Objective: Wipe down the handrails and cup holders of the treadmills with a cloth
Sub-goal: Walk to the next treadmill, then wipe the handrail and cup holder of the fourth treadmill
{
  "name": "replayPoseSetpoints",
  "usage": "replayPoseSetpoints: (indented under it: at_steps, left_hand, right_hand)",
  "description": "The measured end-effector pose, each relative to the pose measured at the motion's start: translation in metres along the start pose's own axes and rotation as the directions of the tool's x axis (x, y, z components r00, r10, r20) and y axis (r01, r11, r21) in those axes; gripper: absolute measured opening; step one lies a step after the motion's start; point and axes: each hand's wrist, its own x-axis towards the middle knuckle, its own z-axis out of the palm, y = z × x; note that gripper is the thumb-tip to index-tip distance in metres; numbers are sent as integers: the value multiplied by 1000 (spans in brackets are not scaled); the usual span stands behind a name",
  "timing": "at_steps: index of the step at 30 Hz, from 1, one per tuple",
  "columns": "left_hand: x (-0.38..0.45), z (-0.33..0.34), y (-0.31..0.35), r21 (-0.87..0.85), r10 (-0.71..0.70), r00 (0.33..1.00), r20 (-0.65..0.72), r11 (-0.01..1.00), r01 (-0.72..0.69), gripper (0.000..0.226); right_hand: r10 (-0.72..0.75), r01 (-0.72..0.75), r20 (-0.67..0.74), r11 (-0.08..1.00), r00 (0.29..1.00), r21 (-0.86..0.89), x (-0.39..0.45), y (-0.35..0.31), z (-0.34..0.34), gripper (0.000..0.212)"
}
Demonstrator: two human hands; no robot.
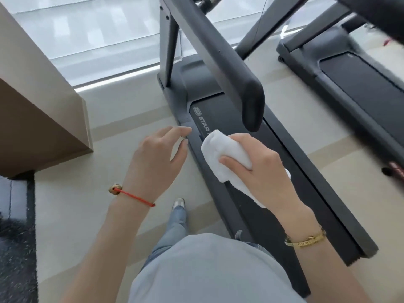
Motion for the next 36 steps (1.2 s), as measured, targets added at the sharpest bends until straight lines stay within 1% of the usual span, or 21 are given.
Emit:
replayPoseSetpoints:
  at_steps: [3, 6, 9, 12, 15, 17, 20, 23, 27, 30, 36]
  left_hand:
    - [63, -6, -15, -24, 116, 993, 21, 993, -115, 25]
    - [126, -8, -23, -48, 261, 965, 36, 965, -259, 25]
    - [182, -4, -26, -71, 397, 914, 79, 917, -393, 25]
    - [227, 4, -23, -110, 509, 853, 119, 860, -498, 26]
    - [258, 13, -18, -141, 584, 797, 152, 811, -567, 27]
    - [272, 19, -14, -162, 613, 772, 167, 789, -592, 27]
    - [290, 29, -9, -194, 645, 745, 172, 764, -616, 26]
    - [304, 38, -5, -216, 651, 738, 179, 758, -616, 26]
    - [315, 42, 1, -215, 641, 745, 184, 766, -606, 27]
    - [319, 48, 2, -204, 642, 742, 195, 766, -609, 28]
    - [323, 52, -2, -214, 632, 747, 207, 774, -595, 28]
  right_hand:
    - [36, -42, -143, 998, 989, -40, 36, -10, -4, 38]
    - [90, -102, -286, 994, 954, -28, 69, -18, -11, 33]
    - [105, -150, -465, 987, 879, -61, 97, -22, -21, 31]
    - [75, -199, -607, 970, 791, -139, 121, -26, -32, 37]
    - [87, -250, -685, 958, 724, -142, 140, -24, -42, 38]
    - [102, -272, -714, 954, 692, -127, 151, -22, -47, 37]
    - [97, -296, -756, 946, 647, -133, 166, -17, -51, 36]
    - [65, -297, -788, 943, 613, -153, 179, -10, -59, 35]
    - [43, -299, -788, 937, 615, -182, 191, -2, -70, 36]
    - [62, -315, -742, 926, 667, -206, 195, 7, -65, 39]
    - [223, -376, -590, 914, 776, -149, 191, 20, -36, 39]
